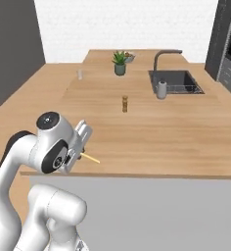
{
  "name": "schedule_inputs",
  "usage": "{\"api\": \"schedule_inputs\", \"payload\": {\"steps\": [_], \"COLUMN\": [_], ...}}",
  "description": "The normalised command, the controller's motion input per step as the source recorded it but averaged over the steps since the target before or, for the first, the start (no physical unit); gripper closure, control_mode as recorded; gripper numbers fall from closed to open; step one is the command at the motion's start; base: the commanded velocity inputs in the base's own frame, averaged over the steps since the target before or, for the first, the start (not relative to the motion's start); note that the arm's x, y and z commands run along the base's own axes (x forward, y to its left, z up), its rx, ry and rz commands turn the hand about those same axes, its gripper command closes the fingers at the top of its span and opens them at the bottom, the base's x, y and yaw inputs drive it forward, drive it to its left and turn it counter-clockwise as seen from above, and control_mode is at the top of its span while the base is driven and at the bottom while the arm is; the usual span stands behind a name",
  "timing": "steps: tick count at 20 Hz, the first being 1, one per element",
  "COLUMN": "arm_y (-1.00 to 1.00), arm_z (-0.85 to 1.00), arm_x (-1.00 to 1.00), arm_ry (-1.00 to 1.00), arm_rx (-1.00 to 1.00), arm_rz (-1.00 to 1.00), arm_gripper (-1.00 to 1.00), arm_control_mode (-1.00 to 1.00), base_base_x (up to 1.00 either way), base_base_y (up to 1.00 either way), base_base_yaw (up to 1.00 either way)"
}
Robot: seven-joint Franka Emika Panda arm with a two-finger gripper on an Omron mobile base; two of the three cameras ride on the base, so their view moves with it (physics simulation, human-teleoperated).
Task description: Take a straw from the drawer in front and place it inside the glass cup on the dining counter.
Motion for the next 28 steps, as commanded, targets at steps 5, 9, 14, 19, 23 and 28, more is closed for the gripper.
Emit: {"api": "schedule_inputs", "payload": {"steps": [5,9,14,19,23,28], "arm_y": [0.00,0.00,0.00,0.00,0.00,0.00], "arm_z": [0.00,0.00,0.00,0.00,0.00,0.00], "arm_x": [0.00,0.00,0.00,0.00,0.00,0.00], "arm_ry": [0.00,0.00,0.00,0.00,0.00,0.00], "arm_rx": [0.00,0.00,0.00,0.00,0.00,0.00], "arm_rz": [0.00,0.00,0.00,0.00,0.00,0.00], "arm_gripper": [1.00,1.00,1.00,1.00,1.00,1.00], "arm_control_mode": [1.00,1.00,1.00,1.00,1.00,1.00], "base_base_x": [-0.10,-0.03,0.00,0.01,0.25,0.63], "base_base_y": [1.00,1.00,1.00,1.00,1.00,1.00], "base_base_yaw": [-0.43,-0.46,-0.42,-0.37,-0.35,-0.38]}}
